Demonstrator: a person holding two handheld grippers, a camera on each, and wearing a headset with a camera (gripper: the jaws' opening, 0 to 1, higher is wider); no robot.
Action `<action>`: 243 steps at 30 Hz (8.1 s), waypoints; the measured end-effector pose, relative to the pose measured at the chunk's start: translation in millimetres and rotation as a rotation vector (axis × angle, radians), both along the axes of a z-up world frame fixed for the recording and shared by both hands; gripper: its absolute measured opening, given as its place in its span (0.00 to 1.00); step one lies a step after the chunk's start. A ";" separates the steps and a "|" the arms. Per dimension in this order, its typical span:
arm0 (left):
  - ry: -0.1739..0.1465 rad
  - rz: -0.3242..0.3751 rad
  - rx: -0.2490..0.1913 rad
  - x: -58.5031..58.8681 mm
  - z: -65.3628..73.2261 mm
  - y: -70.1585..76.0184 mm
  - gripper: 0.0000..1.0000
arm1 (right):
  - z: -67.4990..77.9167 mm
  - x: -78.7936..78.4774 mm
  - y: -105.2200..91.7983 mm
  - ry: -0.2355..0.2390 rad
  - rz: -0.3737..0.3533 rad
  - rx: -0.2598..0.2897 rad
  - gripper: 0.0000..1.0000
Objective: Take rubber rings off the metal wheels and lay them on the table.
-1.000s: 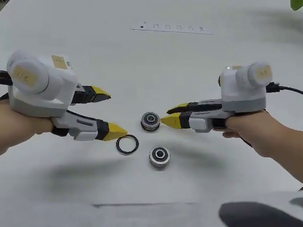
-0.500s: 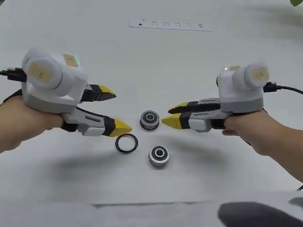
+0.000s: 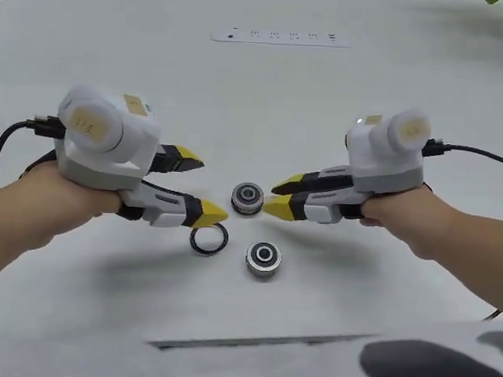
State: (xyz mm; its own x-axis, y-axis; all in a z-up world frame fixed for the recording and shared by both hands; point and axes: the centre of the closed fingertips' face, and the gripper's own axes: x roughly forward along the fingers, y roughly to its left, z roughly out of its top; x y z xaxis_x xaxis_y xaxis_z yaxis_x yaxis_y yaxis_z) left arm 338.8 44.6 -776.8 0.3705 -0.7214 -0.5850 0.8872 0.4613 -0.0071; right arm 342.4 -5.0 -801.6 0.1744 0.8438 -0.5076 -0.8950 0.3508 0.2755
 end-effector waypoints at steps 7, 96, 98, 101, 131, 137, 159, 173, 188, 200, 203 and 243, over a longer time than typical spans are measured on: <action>0.005 -0.013 -0.001 0.2 -4.4 -7.1 0.50 | -3.7 -2.3 4.1 -0.008 0.012 -0.003 0.19; -0.073 0.002 0.035 8.3 -15.8 -39.8 0.13 | 1.2 7.2 -1.0 0.084 -0.137 0.086 0.00; -0.073 0.000 0.037 8.4 -16.0 -39.6 0.13 | 5.0 8.5 -0.1 0.094 -0.148 0.111 0.00; -0.073 0.000 0.041 8.2 -16.0 -39.7 0.13 | 6.1 7.4 1.9 0.093 -0.149 0.117 0.00; -0.082 0.017 0.057 3.0 -15.9 -42.2 0.13 | 11.4 -4.0 12.7 0.026 -0.064 0.078 0.00; -0.085 0.013 0.058 3.4 -16.5 -41.9 0.13 | 11.2 -4.2 12.4 0.023 -0.058 0.078 0.00; -0.090 0.012 0.054 3.7 -17.7 -42.0 0.13 | 20.1 -8.2 14.6 0.033 -0.051 0.124 0.00; -0.108 -0.042 0.075 1.0 -14.9 -41.4 0.15 | 21.0 -7.5 13.1 0.054 -0.069 0.130 0.00; -0.099 -0.068 0.039 -14.8 0.9 -37.3 0.27 | 28.0 -7.4 13.2 0.056 -0.079 0.144 0.00; -0.114 -0.063 0.008 -22.8 19.0 -28.2 0.33 | 36.3 -10.4 17.2 0.053 -0.069 0.160 0.00; -0.115 -0.062 0.004 -24.8 22.1 -26.3 0.35 | 38.0 -10.8 17.9 0.053 -0.068 0.165 0.00; -0.130 0.011 -0.036 -56.1 44.4 21.0 0.57 | 53.8 -37.8 40.7 0.084 0.005 0.196 0.00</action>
